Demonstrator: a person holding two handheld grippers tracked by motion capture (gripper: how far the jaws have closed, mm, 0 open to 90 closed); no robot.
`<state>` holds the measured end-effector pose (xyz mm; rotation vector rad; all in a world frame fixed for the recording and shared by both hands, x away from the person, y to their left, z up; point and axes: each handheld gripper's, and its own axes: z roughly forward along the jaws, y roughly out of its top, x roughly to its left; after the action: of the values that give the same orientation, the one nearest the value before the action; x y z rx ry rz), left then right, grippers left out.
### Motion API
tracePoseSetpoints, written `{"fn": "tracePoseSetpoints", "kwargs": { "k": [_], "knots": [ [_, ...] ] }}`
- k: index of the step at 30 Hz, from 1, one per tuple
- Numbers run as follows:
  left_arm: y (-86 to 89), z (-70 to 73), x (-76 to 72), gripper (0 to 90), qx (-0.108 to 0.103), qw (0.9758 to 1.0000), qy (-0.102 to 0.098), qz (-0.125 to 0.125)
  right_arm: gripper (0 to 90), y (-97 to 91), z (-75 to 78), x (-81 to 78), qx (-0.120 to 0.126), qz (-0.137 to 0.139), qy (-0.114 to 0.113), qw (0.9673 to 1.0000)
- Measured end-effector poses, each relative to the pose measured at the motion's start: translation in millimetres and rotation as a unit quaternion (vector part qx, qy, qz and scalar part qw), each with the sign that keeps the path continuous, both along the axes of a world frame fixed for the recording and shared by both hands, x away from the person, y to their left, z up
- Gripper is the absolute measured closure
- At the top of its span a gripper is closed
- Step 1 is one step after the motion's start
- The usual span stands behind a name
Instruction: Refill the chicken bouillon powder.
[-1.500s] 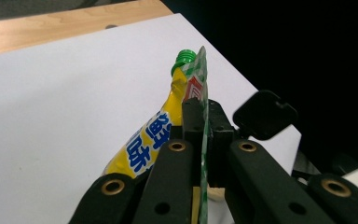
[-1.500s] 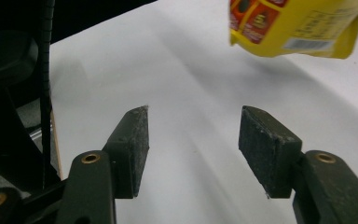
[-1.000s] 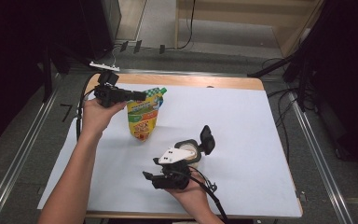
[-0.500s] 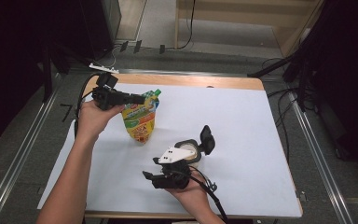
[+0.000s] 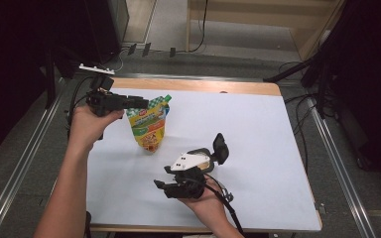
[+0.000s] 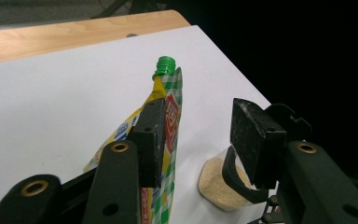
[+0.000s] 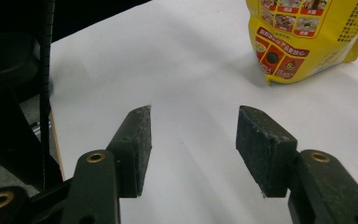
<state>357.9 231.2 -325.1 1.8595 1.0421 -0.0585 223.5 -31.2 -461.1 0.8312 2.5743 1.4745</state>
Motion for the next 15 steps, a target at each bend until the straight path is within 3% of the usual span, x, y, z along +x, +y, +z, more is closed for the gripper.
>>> {"fn": "tracePoseSetpoints", "kwargs": {
  "k": [3, 6, 15],
  "knots": [
    [3.6, 1.1, -0.8, 53.6, 0.000, 1.0000, -0.001, 0.006, 46.9, -1.0, 1.3, 0.4, 0.000, 0.000, 0.002, 1.0000],
    [11.8, 0.2, -1.8, 52.2, 0.012, 0.9997, -0.003, 0.021, 47.0, -3.7, 3.9, 2.1, 0.004, 0.001, 0.005, 1.0000],
    [32.1, -4.9, -3.0, 49.6, 0.008, 0.9991, 0.001, 0.042, 47.1, -10.9, 11.1, 2.7, 0.003, 0.001, 0.004, 1.0000]
  ]
}}
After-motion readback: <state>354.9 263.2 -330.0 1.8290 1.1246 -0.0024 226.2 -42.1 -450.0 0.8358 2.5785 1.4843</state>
